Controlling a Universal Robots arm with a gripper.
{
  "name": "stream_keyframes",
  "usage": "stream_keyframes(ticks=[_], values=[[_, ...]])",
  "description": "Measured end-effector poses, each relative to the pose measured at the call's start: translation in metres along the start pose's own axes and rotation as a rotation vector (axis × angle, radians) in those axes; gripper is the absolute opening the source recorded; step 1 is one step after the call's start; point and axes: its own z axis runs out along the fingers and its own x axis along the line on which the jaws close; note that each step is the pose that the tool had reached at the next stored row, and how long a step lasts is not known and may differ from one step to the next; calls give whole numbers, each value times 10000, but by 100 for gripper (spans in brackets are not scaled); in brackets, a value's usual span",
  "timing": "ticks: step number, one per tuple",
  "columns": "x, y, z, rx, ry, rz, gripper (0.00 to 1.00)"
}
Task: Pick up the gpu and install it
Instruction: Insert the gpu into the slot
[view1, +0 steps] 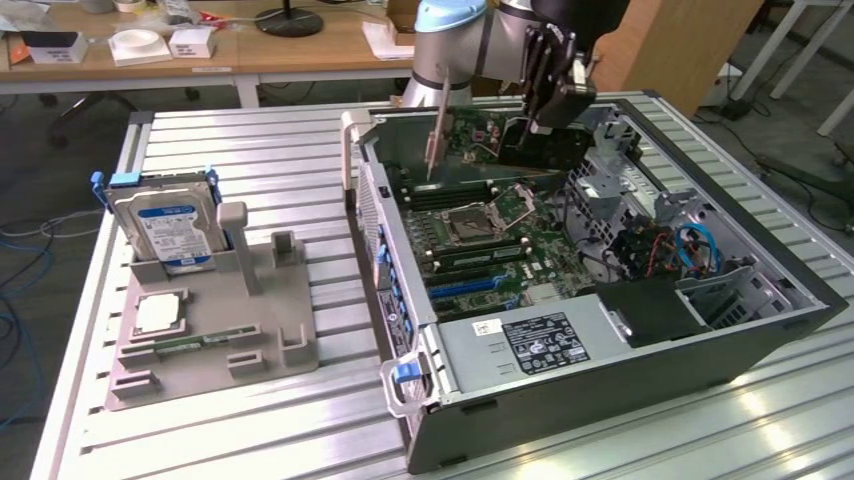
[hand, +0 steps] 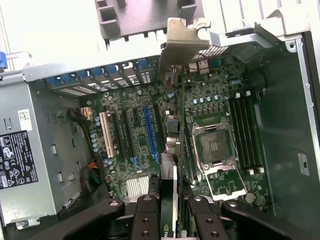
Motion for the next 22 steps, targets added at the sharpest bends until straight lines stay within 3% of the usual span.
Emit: stream_keyframes(ticks=[17, 22], values=[[0, 0, 0, -1, 29, -781, 27], [0, 0, 2, 31, 37, -1093, 27]])
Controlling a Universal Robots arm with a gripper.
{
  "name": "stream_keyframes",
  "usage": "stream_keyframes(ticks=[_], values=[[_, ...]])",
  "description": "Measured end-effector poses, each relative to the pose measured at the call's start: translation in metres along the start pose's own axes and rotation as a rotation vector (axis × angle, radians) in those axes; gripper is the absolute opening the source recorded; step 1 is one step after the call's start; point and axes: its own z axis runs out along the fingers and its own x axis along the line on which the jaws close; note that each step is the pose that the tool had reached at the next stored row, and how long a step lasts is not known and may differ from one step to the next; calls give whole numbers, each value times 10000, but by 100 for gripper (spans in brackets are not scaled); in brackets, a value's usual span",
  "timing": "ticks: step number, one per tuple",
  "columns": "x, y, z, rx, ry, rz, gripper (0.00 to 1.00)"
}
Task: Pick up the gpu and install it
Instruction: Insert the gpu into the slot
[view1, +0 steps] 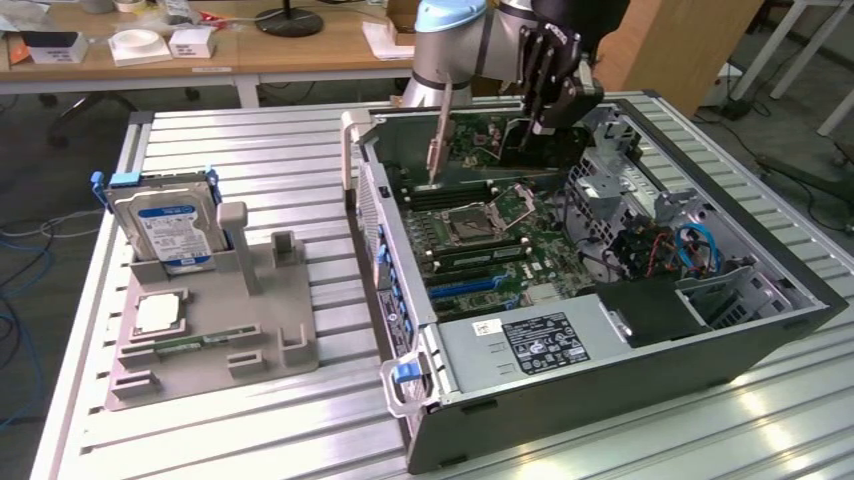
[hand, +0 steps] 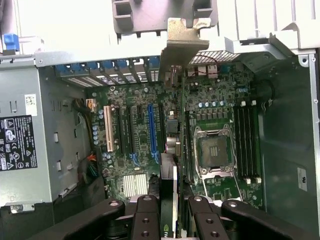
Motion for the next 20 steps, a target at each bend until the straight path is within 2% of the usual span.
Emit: stream_keyframes(ticks=[2, 4, 7, 8, 13, 14, 16, 17, 20], values=[[0, 0, 2, 36, -1, -62, 27], [-1, 0, 6, 102, -7, -106, 27], [0, 1, 17, 271, -23, -156, 27], [0, 0, 18, 299, -26, -165, 27], [0, 1, 18, 304, -26, -165, 27], [1, 1, 18, 305, -60, -166, 27], [1, 2, 20, 287, -235, -168, 27], [0, 2, 21, 283, -271, -169, 27], [0, 0, 27, 282, -278, -170, 27]])
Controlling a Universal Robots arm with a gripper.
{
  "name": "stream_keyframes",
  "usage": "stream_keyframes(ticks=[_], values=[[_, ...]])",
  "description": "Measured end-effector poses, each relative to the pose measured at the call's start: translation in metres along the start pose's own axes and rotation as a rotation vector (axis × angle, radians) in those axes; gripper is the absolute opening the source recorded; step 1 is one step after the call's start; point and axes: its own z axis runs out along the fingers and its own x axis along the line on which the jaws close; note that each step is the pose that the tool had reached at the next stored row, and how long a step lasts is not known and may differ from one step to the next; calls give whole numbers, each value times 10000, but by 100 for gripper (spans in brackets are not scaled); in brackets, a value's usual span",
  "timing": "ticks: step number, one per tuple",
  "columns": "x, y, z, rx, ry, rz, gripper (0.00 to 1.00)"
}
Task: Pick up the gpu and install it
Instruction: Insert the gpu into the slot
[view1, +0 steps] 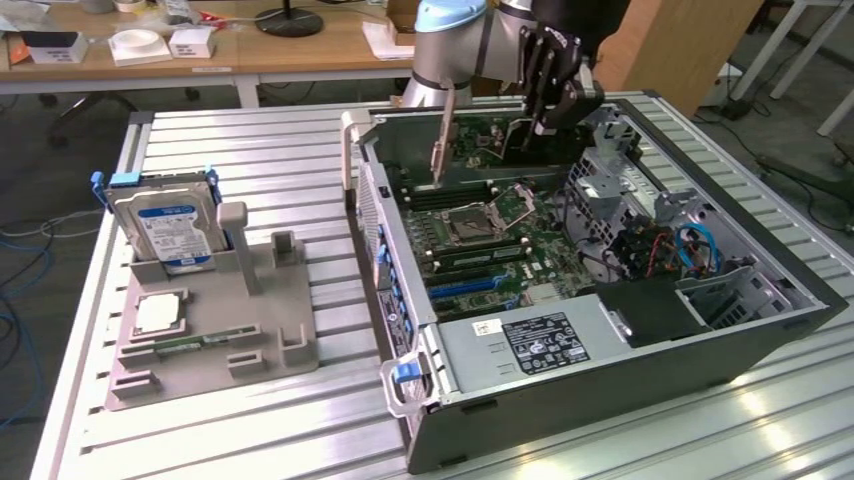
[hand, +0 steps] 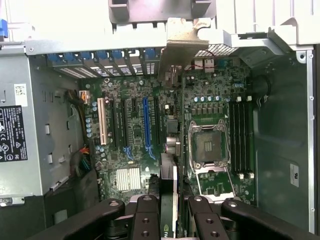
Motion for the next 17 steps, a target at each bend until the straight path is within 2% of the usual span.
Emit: stream_keyframes(ticks=[17], values=[[1, 4, 18, 3, 8, -4, 27]])
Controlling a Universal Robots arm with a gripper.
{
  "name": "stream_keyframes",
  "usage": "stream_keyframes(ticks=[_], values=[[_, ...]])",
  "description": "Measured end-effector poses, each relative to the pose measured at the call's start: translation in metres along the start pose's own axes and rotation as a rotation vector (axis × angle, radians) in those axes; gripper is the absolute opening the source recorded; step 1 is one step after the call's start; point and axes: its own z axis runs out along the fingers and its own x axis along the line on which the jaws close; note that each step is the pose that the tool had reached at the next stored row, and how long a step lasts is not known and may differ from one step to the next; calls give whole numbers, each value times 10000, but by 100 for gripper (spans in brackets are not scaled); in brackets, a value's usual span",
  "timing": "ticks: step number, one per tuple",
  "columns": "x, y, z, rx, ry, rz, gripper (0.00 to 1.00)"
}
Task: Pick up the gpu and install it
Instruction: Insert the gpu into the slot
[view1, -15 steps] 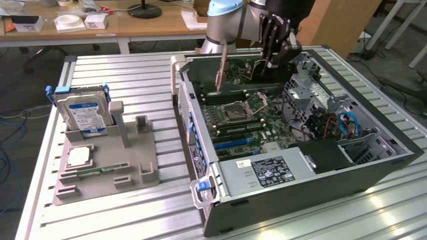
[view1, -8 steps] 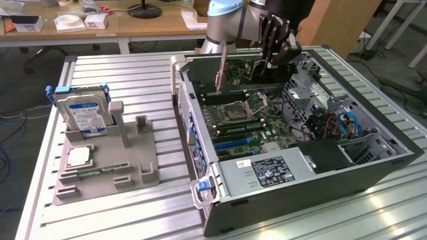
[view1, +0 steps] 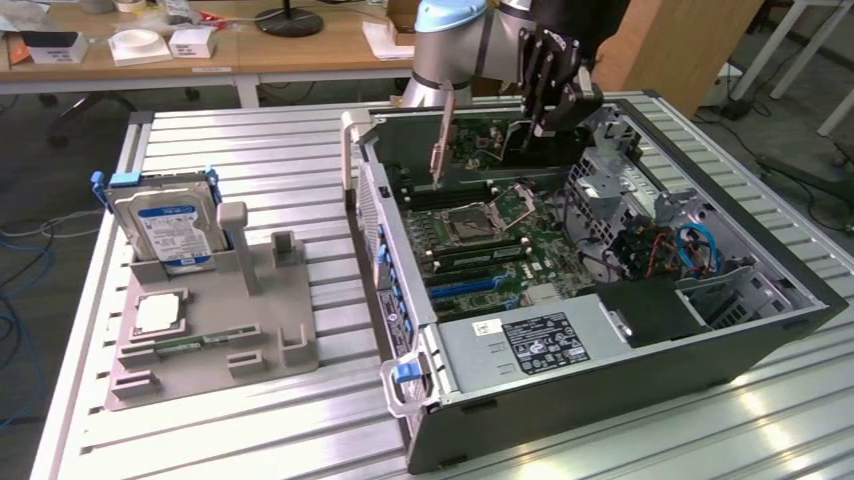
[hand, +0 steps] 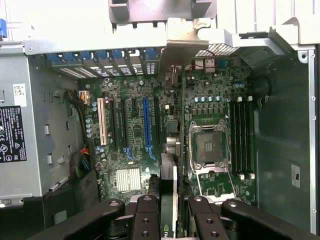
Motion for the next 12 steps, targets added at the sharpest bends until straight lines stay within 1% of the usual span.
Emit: stream_keyframes(ticks=[5, 8, 12], values=[[2, -1, 2, -2, 1, -52, 27], [2, -5, 8, -8, 2, -255, 27], [3, -6, 25, -20, 3, -682, 27]])
